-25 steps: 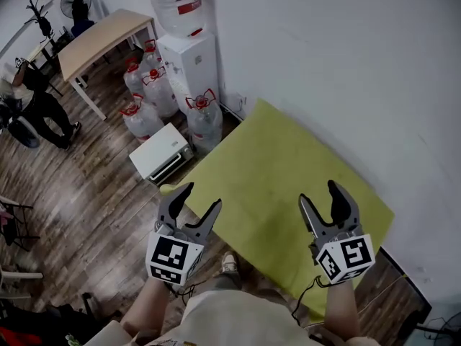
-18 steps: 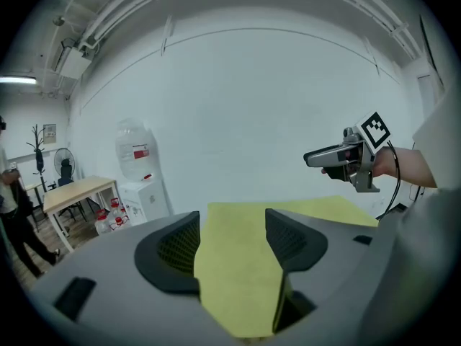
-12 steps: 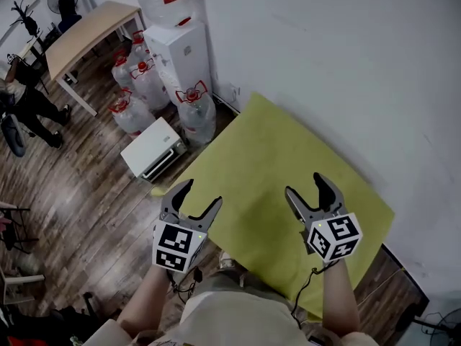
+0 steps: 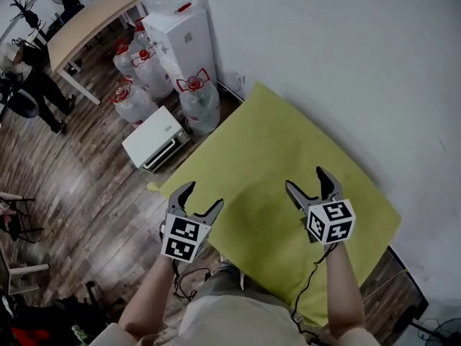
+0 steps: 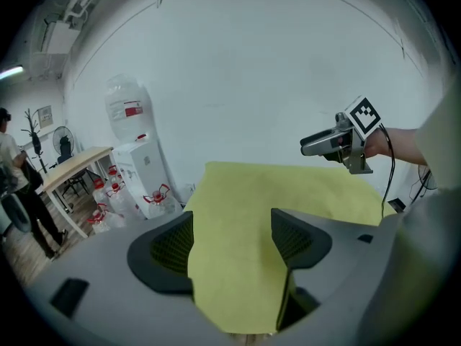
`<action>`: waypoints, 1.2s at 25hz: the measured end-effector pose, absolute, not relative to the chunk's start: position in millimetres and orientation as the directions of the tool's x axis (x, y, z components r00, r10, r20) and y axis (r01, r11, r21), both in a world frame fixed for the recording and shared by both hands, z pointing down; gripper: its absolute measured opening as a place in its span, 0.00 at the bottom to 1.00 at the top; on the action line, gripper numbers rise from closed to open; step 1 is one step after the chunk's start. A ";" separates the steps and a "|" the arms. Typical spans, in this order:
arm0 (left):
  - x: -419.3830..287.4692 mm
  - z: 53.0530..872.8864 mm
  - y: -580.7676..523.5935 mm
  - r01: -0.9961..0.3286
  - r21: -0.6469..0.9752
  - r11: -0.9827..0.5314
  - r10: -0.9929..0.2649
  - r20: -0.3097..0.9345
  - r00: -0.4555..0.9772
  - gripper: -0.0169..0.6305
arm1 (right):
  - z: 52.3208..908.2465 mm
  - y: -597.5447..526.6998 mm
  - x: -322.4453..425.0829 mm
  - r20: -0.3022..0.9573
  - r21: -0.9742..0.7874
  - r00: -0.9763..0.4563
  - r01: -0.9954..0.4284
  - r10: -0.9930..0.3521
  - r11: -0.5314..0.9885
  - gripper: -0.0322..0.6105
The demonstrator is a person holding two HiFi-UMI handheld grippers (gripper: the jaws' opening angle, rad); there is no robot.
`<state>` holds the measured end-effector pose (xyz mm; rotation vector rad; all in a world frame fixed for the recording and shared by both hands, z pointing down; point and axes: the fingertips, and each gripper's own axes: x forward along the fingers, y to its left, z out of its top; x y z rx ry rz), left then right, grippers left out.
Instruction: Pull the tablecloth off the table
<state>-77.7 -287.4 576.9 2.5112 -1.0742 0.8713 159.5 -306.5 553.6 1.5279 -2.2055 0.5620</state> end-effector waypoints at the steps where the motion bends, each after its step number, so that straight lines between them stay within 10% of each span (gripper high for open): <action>1: -77.2 585.4 -287.3 -0.728 0.018 -0.685 -0.555 0.635 0.538 0.54 | 563.8 -307.7 161.3 0.545 -0.103 -0.325 -0.941 -0.773 0.323 0.68; 30: -96.8 758.0 -291.4 -0.812 0.092 -0.576 -0.430 0.811 0.397 0.58 | 751.3 -279.5 221.4 0.809 -0.030 -0.124 -0.985 -0.575 0.170 0.76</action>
